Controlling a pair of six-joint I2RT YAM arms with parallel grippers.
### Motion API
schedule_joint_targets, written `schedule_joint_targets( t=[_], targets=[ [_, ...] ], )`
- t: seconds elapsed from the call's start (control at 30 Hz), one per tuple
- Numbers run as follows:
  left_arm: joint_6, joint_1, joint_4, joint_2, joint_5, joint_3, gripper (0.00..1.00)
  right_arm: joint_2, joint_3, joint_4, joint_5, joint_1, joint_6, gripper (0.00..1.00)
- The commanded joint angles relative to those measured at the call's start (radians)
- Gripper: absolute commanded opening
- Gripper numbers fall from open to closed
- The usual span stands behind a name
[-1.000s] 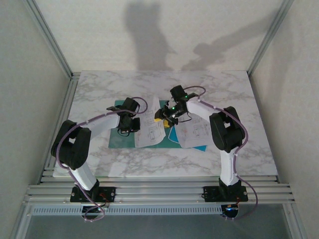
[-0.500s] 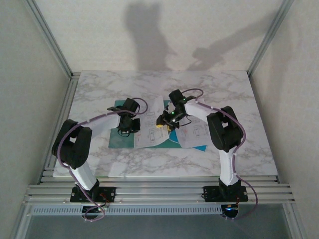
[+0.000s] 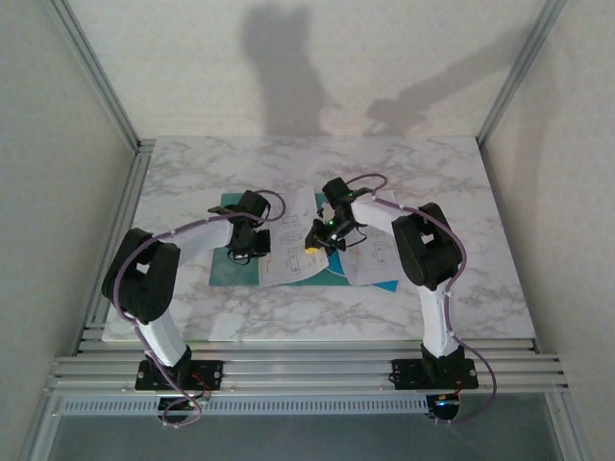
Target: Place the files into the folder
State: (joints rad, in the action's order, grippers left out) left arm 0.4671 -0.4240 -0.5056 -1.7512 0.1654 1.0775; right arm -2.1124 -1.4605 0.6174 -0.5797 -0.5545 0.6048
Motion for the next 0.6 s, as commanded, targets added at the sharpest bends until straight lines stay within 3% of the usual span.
schedule_joint_targets(
  t=[0.0,0.03,0.13,0.2,0.3,0.43,0.57],
  targets=[
    [0.016,0.020,-0.007,0.010,-0.031,0.000,0.00,0.030,-0.016,0.032,0.065,-0.008,-0.019,0.08],
    [0.031,0.030,-0.007,0.022,-0.031,-0.002,0.07,0.042,-0.015,0.039,0.083,-0.010,-0.024,0.06],
    [0.088,0.093,0.003,0.083,-0.022,-0.027,0.41,0.091,0.001,0.046,0.152,-0.008,-0.038,0.00],
    [0.122,0.151,0.009,0.125,-0.011,-0.055,0.50,0.128,0.018,0.037,0.196,-0.008,-0.047,0.00],
    [0.151,0.248,0.014,0.176,0.017,-0.103,0.49,0.186,0.042,0.009,0.243,-0.010,-0.073,0.00],
    [0.162,0.379,0.026,0.207,0.064,-0.183,0.41,0.248,0.053,-0.015,0.311,-0.015,-0.134,0.00],
    [0.160,0.464,0.064,0.214,0.127,-0.255,0.36,0.274,0.056,-0.048,0.329,-0.017,-0.199,0.00]
  ],
)
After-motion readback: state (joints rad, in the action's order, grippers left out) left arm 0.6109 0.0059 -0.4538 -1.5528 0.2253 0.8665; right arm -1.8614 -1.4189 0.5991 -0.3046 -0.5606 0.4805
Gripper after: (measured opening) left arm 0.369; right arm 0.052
